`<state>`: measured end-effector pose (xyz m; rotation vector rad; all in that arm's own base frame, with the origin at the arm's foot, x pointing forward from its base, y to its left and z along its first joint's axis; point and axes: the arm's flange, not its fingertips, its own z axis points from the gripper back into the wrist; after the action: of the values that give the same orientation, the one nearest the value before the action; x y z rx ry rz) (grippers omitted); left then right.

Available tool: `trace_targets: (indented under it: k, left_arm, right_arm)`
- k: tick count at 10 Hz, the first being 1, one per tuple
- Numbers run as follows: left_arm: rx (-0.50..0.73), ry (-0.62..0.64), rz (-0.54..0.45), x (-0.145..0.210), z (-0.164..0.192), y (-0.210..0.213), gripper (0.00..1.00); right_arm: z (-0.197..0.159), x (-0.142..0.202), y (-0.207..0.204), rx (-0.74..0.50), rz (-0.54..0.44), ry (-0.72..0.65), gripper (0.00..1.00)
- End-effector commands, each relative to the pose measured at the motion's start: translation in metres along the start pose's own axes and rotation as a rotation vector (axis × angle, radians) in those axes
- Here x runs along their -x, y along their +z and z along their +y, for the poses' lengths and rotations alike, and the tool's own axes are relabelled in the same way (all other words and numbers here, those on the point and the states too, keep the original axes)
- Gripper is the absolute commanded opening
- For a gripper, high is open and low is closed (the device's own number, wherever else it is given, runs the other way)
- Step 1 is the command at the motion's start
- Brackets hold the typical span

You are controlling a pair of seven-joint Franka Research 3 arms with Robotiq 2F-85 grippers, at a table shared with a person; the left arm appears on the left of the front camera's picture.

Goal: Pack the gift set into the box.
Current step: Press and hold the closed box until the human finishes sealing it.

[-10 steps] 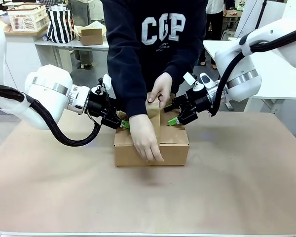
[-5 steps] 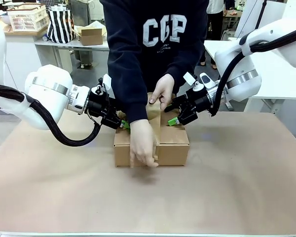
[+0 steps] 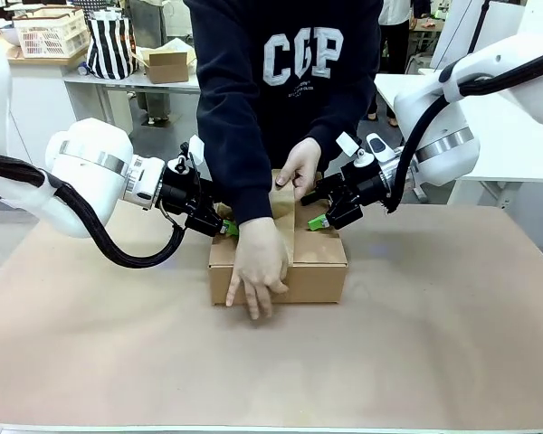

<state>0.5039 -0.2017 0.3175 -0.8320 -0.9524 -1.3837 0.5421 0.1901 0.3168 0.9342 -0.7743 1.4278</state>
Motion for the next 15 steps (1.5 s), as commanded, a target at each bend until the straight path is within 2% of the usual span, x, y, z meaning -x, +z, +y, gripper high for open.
trace_targets:
  k: [1, 15]
  left_arm:
    - [-0.001, 0.0, -0.003, 0.0028, -0.0018, 0.0001, 1.0]
    - [-0.001, 0.0, -0.003, 0.0028, -0.0018, 0.0001, 1.0]
  right_arm:
    - [0.0011, 0.0034, -0.0015, 0.006, 0.001, -0.008, 1.0]
    - [0.0011, 0.0034, -0.0015, 0.006, 0.001, -0.008, 1.0]
